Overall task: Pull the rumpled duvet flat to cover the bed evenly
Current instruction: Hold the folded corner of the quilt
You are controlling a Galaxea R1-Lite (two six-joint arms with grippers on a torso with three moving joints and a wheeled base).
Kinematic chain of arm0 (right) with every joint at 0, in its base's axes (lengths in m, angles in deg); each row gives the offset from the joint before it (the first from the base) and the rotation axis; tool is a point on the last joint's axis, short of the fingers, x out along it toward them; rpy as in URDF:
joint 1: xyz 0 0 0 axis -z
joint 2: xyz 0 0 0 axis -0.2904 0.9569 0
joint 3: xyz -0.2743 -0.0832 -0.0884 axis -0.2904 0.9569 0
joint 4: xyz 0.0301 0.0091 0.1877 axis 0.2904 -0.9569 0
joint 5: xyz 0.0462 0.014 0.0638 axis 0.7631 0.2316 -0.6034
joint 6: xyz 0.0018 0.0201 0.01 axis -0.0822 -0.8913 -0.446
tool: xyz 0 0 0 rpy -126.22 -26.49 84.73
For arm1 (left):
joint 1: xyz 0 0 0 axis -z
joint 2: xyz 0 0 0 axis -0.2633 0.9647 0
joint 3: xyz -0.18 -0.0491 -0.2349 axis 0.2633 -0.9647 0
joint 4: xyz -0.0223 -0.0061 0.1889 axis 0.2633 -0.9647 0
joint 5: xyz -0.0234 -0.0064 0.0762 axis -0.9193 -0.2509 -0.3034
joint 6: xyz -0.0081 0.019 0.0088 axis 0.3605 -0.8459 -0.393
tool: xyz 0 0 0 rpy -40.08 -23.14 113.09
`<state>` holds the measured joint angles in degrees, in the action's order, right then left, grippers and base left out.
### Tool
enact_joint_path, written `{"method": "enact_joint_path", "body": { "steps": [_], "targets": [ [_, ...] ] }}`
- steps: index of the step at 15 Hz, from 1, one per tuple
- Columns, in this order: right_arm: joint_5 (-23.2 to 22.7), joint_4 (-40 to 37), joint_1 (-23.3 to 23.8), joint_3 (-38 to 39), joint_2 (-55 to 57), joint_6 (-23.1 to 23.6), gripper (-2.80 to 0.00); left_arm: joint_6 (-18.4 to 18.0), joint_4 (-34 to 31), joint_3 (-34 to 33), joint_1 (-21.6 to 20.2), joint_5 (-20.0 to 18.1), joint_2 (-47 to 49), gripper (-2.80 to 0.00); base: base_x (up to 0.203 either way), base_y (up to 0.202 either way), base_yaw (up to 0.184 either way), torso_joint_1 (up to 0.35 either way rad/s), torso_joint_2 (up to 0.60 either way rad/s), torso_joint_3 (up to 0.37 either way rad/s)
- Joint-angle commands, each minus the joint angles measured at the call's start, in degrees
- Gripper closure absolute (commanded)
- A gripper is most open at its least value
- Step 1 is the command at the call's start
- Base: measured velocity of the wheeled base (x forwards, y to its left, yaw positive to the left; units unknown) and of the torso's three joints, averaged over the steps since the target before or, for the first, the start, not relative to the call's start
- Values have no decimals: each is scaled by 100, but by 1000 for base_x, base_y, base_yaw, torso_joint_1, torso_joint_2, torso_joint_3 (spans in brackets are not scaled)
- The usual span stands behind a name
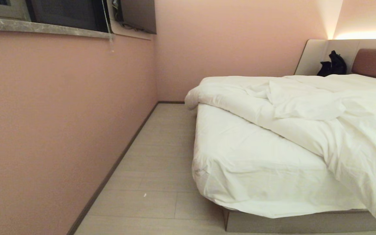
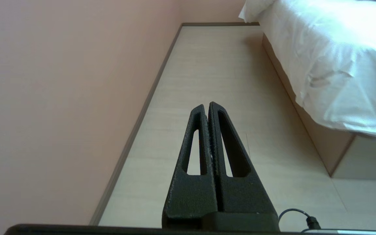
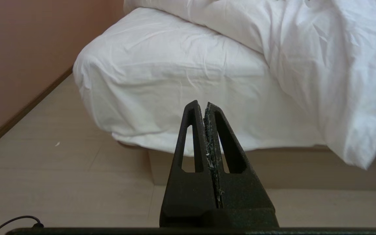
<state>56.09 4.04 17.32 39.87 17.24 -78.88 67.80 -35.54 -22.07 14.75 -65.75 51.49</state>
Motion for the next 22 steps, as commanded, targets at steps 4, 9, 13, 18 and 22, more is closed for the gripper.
{"method": "enact_joint_path", "body": {
  "steps": [4, 9, 13, 18, 22],
  "targets": [
    [-1, 1, 0, 1, -1, 36, 0, 6, -1, 0, -2, -7, 5, 0, 195, 0, 2, 1, 2, 3],
    [-1, 1, 0, 10, -1, 62, 0, -12, -9, 0, -2, -7, 5, 0, 195, 0, 0, 1, 4, 3],
    [-1, 1, 0, 10, -1, 62, 0, 3, -9, 0, -2, 11, 5, 0, 153, 0, 1, 6, 2, 1],
    [-1, 1, 0, 10, -1, 62, 0, -20, -9, 0, -3, 11, 5, 0, 0, 0, 0, 0, 0, 0],
    [-1, 1, -8, 10, -1, 29, 0, -20, -9, 0, -2, 11, 5, 0, 0, -146, 2, 3, 5, 1]
  ]
}}
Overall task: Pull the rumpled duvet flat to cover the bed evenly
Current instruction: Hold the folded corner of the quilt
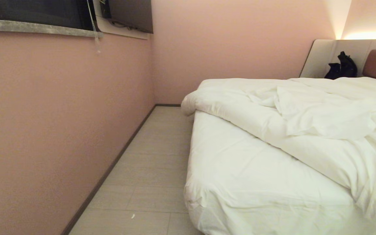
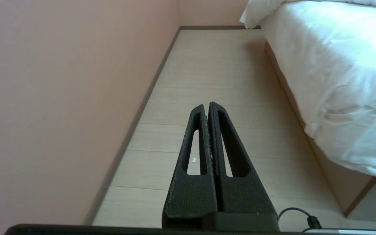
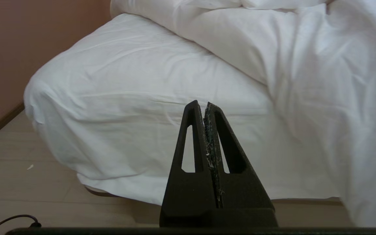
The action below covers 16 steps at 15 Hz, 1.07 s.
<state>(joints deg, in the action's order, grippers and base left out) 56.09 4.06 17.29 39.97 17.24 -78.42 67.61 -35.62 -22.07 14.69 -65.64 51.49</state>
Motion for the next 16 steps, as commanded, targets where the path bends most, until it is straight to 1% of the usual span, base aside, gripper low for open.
{"method": "enact_joint_path", "body": {
  "steps": [1, 16],
  "targets": [
    [-1, -2, 2, 0, -1, -32, 0, -1, -1, 0, 5, -9, 5, 0, 0, -195, -3, 2, 2, 6],
    [-1, -2, -4, -9, -1, -45, 0, 8, -1, 0, 2, 0, 5, 0, 0, -192, 2, 3, 2, 3]
  ]
}}
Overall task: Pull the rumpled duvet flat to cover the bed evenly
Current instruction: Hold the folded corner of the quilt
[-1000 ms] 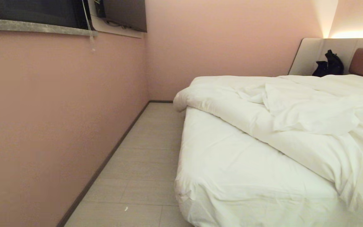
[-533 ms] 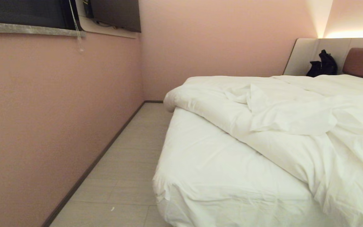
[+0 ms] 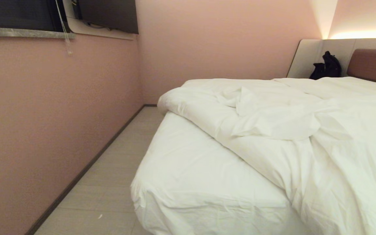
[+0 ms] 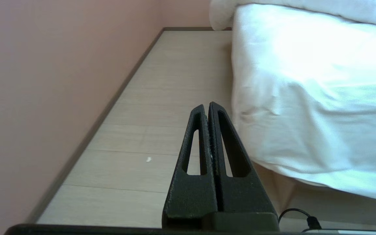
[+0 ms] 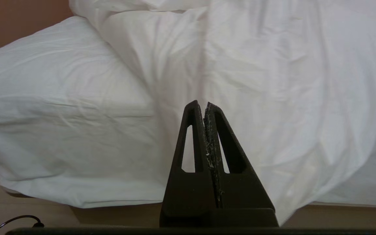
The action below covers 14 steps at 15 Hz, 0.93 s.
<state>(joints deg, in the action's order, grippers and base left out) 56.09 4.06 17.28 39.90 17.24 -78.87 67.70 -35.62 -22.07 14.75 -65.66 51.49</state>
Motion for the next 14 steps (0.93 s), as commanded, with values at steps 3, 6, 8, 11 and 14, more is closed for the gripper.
{"method": "enact_joint_path", "body": {
  "steps": [3, 6, 8, 11, 14],
  "targets": [
    [-1, -2, 4, -1, -1, 0, 0, 8, -2, 0, -2, 2, 5, 0, 0, -193, 0, -1, 4, 4],
    [-1, -2, 4, -1, -1, 0, 0, 16, -10, 0, -5, 2, 5, 0, 0, -193, 0, 2, 1, 3],
    [-1, -2, 4, -1, -1, 0, 0, 16, -4, 0, -10, 9, 5, 0, 0, -194, -1, 3, 2, 2],
    [-1, -2, 4, -1, -1, 0, 0, 16, -10, 0, -2, 3, 5, 0, 0, -192, 1, 2, 1, 2],
    [-1, -2, 3, -1, -1, 4, 0, 16, -10, 0, -3, 2, 5, 0, 0, -193, 0, 2, 4, 1]
  ]
}}
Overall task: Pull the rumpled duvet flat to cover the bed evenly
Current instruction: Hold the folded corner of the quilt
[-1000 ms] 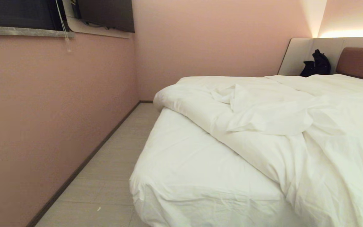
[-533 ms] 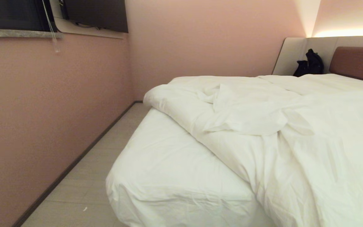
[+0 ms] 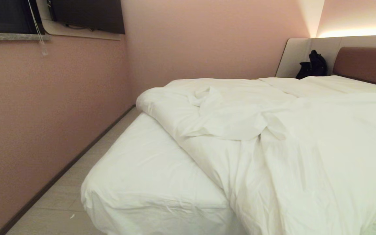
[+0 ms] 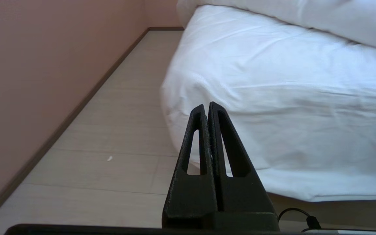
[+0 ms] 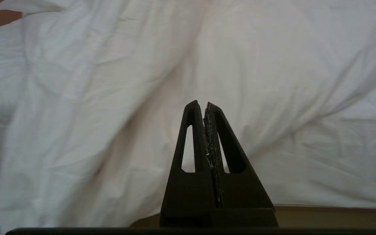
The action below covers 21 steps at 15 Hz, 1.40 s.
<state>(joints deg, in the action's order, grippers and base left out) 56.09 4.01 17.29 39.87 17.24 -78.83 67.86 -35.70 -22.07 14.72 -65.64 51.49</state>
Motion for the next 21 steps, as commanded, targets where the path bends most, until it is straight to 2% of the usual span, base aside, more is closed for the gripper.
{"method": "enact_joint_path", "body": {
  "steps": [1, 18, 21],
  "targets": [
    [-1, 1, 2, 1, -1, 2, 0, 0, -2, 0, -7, 0, 5, 0, 0, -190, 2, 2, 2, 2],
    [-1, 3, 2, 1, -1, 4, 0, 9, 6, 0, 2, 9, 5, 0, 0, -192, 1, 1, 2, 1],
    [-1, 3, 2, 1, -1, 4, 0, 0, 6, 0, 2, 0, 5, 0, 0, -74, 0, 1, 0, 2]
  ]
}}
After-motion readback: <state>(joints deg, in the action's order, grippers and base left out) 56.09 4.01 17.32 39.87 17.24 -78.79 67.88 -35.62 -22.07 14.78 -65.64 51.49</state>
